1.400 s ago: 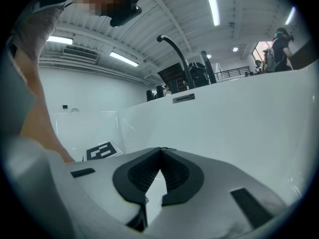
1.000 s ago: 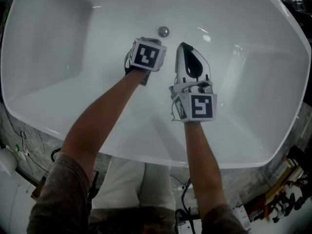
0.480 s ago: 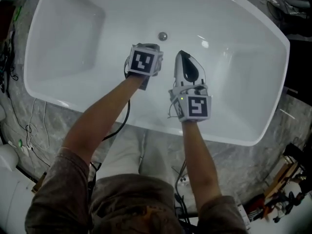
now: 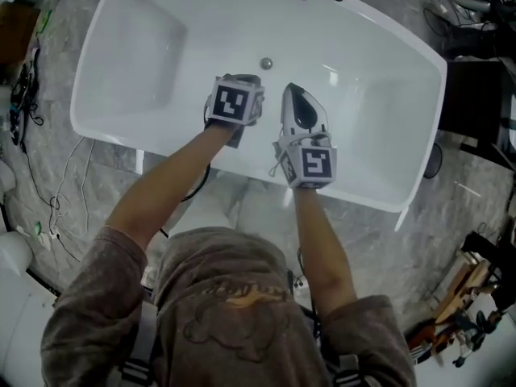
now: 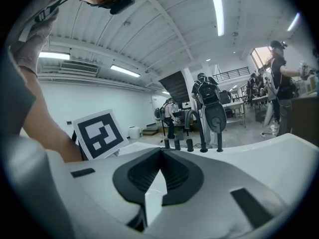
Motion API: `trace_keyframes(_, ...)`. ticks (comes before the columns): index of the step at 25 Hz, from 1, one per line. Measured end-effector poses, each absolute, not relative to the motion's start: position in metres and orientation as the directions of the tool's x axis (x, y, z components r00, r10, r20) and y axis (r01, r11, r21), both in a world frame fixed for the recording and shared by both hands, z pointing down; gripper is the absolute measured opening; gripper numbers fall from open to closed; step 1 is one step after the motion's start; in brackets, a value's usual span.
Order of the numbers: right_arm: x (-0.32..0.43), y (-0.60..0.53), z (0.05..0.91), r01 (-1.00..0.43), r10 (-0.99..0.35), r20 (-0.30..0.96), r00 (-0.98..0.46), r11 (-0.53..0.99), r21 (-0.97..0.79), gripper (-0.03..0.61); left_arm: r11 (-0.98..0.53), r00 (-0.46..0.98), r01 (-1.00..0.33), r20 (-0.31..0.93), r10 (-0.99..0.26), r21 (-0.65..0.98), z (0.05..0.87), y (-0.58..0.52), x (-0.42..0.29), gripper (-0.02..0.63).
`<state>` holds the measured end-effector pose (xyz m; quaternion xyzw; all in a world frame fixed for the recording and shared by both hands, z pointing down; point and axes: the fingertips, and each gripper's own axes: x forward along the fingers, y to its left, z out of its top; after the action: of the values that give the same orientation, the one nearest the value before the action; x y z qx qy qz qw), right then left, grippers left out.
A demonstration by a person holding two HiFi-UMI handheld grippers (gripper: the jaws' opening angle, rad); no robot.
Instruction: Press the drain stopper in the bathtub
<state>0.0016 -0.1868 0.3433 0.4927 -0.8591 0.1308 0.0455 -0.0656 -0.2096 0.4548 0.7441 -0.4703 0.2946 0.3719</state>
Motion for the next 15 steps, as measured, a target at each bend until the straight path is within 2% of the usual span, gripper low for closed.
trace_keyframes(8, 0.000, -0.146, 0.270, -0.840, -0.829, 0.167, -0.533, 0.496, -0.219, 0.000, -0.380, 0.450, -0.885, 0.709, -0.543, 0.270, 0.342, -0.174, -0.056, 0.000)
trace_keyframes(15, 0.013, -0.109, 0.222, -0.822, -0.808, 0.180, -0.562, 0.519, -0.235, 0.000, -0.460, 0.516, -0.846, 0.637, -0.572, 0.272, 0.269, -0.135, -0.043, 0.000)
